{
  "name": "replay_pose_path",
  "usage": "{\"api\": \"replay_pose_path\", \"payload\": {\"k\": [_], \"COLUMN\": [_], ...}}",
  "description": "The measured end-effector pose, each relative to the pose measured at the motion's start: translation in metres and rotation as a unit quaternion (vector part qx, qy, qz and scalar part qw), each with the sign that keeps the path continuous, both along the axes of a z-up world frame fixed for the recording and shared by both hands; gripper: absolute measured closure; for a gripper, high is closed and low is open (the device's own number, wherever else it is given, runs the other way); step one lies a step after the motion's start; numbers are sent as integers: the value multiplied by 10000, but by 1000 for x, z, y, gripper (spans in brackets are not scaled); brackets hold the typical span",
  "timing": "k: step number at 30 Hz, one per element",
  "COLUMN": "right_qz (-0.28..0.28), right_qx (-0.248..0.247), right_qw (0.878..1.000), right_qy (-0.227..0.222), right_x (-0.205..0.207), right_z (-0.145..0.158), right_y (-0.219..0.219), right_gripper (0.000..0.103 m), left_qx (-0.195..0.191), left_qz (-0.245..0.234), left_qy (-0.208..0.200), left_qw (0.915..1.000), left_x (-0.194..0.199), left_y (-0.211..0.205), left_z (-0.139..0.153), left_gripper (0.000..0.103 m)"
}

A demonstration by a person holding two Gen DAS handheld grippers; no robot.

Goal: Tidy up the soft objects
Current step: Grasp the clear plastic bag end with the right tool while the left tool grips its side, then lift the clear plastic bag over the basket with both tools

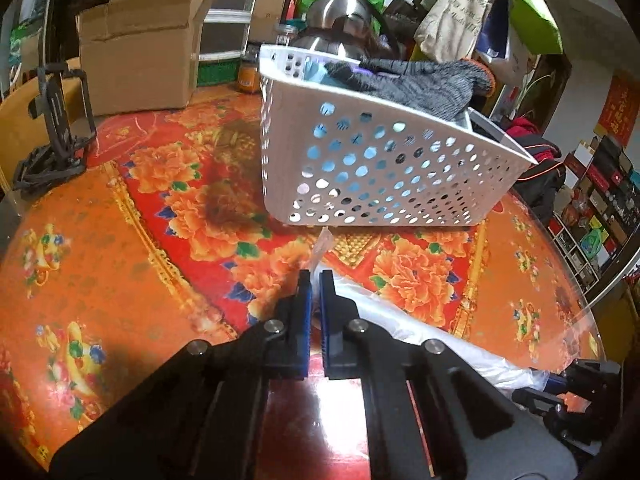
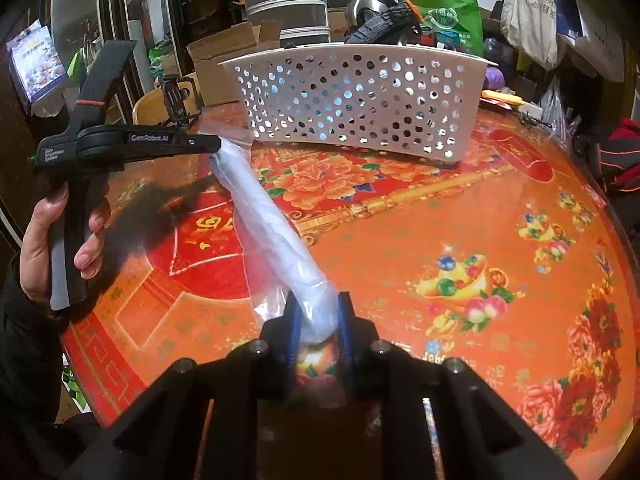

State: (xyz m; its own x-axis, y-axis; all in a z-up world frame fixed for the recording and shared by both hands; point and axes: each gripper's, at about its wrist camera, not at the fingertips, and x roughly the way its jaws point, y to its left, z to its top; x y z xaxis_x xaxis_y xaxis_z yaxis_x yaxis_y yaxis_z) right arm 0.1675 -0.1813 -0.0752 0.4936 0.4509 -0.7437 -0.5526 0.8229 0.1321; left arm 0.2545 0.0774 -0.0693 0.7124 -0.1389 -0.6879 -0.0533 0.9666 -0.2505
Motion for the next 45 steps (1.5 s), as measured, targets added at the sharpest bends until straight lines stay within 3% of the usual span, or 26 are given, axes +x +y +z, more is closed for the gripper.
{"api": "replay_pose_path", "payload": {"k": [8, 26, 33, 39, 45], "right_qz": [-149, -234, -335, -331, -221], "right_qx": [230, 368, 106, 48, 9], "right_qw": [9996, 9990, 9992, 9972, 9918], "right_qy": [12, -42, -214, -671, -1261], "right_x": [2, -1, 2, 14, 34], "right_z": [1, 4, 8, 48, 109], "right_y": [-9, -12, -9, -11, -6], "right_gripper": [89, 90, 90, 91, 91], "left_qx": [239, 190, 139, -44, 61], "left_qz": [-68, -86, -99, -93, -13], "left_qy": [-202, -155, -277, -416, -999], "left_qw": [9995, 9997, 9995, 9991, 9950], "left_x": [-13, -12, -17, -24, -33], "left_y": [-9, -7, -7, -1, 4], "left_z": [5, 3, 8, 22, 88], "left_gripper": [100, 100, 100, 100, 100]}}
